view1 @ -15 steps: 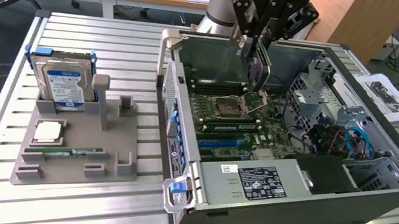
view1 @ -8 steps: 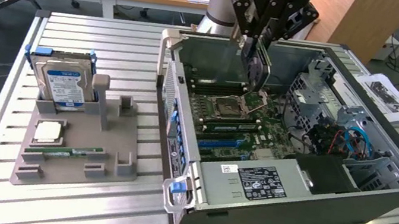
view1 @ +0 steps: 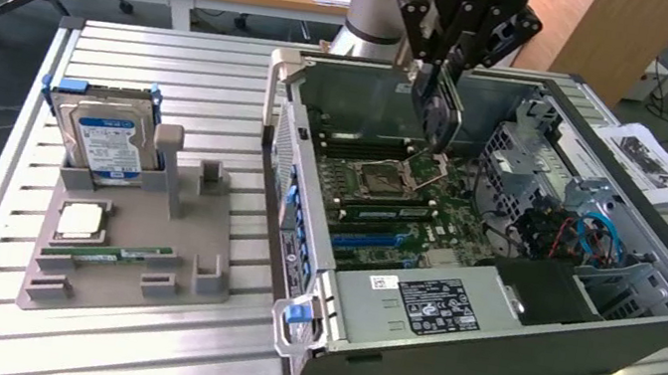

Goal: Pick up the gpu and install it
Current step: 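Pick up the gpu and move the gpu toward the slot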

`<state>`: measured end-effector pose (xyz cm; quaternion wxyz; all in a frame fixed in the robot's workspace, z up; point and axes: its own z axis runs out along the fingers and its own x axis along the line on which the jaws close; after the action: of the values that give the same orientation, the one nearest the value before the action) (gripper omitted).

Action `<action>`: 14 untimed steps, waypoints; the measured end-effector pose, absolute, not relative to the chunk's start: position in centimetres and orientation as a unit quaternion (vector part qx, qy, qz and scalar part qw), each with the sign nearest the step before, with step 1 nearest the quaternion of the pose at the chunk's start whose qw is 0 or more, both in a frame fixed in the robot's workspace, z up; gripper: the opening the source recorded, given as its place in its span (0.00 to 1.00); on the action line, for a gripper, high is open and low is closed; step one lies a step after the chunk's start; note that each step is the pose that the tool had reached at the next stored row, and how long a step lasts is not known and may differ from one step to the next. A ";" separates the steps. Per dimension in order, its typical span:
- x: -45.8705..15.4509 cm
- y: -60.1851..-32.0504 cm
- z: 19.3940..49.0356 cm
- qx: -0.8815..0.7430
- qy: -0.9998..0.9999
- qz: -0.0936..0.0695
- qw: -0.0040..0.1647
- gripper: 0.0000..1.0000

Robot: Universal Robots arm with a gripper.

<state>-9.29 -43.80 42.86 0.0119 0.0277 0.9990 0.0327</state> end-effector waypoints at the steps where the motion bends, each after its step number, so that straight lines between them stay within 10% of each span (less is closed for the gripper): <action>1: -9.1 -43.8 42.9 0.028 0.999 0.033 0.012 0.27; 14: -8.0 -43.8 42.8 0.028 0.999 0.033 0.012 0.27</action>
<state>-8.01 -43.78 42.85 0.0119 0.0276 0.9990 0.0328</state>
